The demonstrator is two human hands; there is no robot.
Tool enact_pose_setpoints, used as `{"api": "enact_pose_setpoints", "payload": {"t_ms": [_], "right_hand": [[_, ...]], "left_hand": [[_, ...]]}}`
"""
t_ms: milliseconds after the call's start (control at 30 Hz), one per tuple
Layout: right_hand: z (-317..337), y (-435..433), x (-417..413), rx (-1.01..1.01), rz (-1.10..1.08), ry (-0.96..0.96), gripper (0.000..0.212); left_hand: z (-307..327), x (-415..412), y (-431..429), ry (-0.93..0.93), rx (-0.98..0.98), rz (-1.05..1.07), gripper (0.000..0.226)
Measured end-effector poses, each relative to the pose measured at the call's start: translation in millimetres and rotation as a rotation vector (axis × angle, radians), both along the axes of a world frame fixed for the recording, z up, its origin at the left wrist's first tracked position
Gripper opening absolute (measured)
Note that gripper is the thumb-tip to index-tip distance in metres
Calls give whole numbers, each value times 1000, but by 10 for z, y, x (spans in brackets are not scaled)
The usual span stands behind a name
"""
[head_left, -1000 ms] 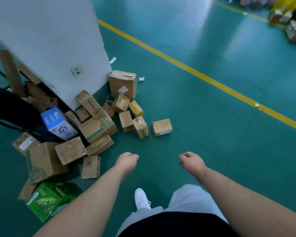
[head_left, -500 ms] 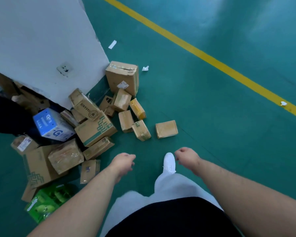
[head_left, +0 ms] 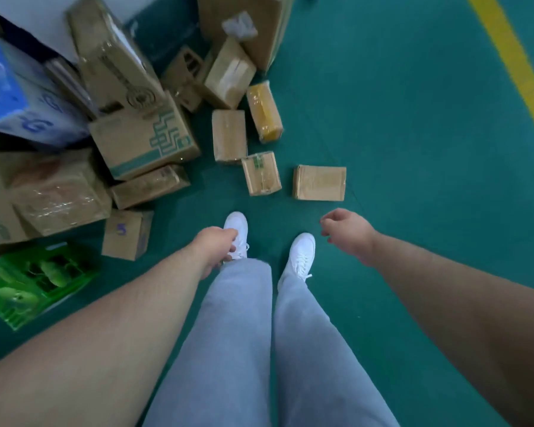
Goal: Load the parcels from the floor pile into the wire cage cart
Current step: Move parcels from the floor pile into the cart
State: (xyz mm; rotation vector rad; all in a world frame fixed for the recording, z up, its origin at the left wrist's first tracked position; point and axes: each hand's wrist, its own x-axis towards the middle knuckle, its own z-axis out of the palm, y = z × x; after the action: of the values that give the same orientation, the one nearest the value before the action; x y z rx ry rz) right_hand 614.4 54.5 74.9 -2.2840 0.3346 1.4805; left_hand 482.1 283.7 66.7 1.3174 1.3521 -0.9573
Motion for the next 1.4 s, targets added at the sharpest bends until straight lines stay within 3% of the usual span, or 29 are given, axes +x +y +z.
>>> {"api": "enact_pose_setpoints", "payload": {"t_ms": [133,333,433,533,633,733,800,967,1067,1167,1267,1333,1400], "right_hand": [[-959,380,115,-51,157,23,42],[-2345,1100,462,10,258,-127,64],[-2757,1356,645,61,177,-173,70],[-3067,1514,710,127,163,-148,60],[-3134,1592,632,56,89,-174,52],[-2942,1542,356,-141,-35,-175,78],[-2651,1454,88,-150,-11,-115,83],[-1531,1267,-429,-32,-4,25,59],[-803,1227,-601,46,16,55,48],[-201,1157,-747,191,-46,128,25],[373,1209,-846,276,-105,254,17],[778,1277,-973,301,-99,370,33],[1167,1391,-1175,311,-44,446,82]], "left_hand": [[-1038,160,272,45,-52,161,33],[-2462,428,371,32,-217,423,51],[-2877,485,221,-5,-290,477,64],[-3141,549,87,-99,-348,573,72],[-3194,503,-18,-130,-318,616,72],[-2994,293,-146,-49,-262,728,68],[-2657,119,-203,-9,-273,777,72],[-1598,-454,-149,24,-284,727,74],[-840,-690,-55,-36,-306,722,59],[-89,-909,34,-95,-207,757,55],[553,-1181,94,-180,-83,843,61],[996,-1432,83,-247,-47,892,62],[1380,-1717,14,-319,14,956,56]]}}
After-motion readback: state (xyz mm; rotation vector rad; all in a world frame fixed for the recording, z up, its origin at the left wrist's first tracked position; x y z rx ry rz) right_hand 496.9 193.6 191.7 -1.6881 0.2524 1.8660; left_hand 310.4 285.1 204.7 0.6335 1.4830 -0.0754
